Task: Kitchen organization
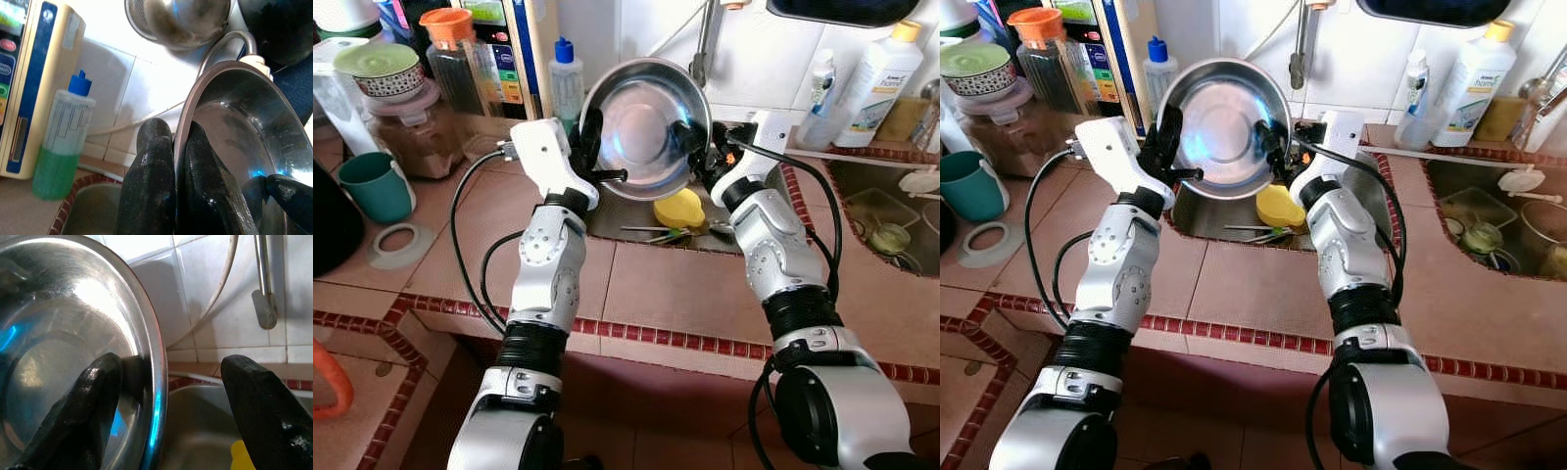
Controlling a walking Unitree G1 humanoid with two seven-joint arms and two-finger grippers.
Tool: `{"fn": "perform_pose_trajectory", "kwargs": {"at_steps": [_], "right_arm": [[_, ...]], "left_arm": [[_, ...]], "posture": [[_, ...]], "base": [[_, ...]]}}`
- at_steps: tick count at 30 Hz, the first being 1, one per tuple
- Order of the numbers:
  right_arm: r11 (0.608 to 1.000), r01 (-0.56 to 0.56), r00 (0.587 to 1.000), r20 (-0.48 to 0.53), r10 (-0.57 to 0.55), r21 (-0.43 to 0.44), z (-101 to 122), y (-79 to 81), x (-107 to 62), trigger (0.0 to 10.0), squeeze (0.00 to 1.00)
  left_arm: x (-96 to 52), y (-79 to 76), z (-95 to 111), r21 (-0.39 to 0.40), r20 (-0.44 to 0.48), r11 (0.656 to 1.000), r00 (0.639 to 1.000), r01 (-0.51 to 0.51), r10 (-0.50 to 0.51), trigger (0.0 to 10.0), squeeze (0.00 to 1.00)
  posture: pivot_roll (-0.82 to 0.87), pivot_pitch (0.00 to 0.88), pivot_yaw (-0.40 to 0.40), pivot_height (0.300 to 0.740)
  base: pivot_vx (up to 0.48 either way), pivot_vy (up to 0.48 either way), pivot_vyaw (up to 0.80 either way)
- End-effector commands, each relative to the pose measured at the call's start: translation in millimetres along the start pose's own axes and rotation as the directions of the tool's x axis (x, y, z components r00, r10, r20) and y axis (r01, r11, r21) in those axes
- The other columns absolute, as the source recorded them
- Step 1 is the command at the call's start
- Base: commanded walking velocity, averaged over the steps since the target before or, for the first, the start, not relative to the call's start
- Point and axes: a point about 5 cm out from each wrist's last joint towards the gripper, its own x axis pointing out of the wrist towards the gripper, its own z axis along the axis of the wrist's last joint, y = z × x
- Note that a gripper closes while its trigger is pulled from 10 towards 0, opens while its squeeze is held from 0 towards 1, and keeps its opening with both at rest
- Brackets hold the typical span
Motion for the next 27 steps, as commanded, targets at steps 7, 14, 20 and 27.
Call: {"fn": "perform_pose_trajectory", "kwargs": {"at_steps": [7, 14, 20, 27], "right_arm": [[0.996, 0.032, 0.999, -0.037, -0.028, 0.087, -7, -5.0, 0.0, 0.0, 0.0], [0.985, -0.01, 0.998, -0.06, 0.021, 0.174, -14, 0.3, 0.6, 0.0, 0.0], [0.98, -0.002, 0.998, -0.058, 0.014, 0.197, -15, -2.1, -0.9, 0.0, 0.0], [0.981, 0.015, 0.999, -0.053, -0.005, 0.194, -14, -4.1, -1.5, 0.0, 0.0]], "left_arm": [[4.3, -22.9, 16, -0.028, 0.078, 0.989, 0.987, 0.145, -0.142, 0.0, 0.0], [1.1, -19.5, 3, -0.031, 0.016, 0.99, 0.99, 0.138, -0.138, 10.0, 0.0], [-0.8, -14.2, -4, -0.028, -0.026, 0.993, 0.993, 0.111, -0.112, 10.0, 0.0], [-2.4, -10.6, -10, -0.018, -0.077, 0.996, 0.993, 0.088, -0.089, 10.0, 0.0]], "posture": [[0.04, 0.047, 0.013, 0.74], [0.04, 0.045, 0.016, 0.74], [0.04, 0.045, 0.018, 0.74], [0.04, 0.048, 0.023, 0.74]], "base": [[0.0, 0.0, 0.0], [0.0, 0.0, 0.0], [0.0, 0.0, 0.0], [0.0, 0.0, 0.0]]}}
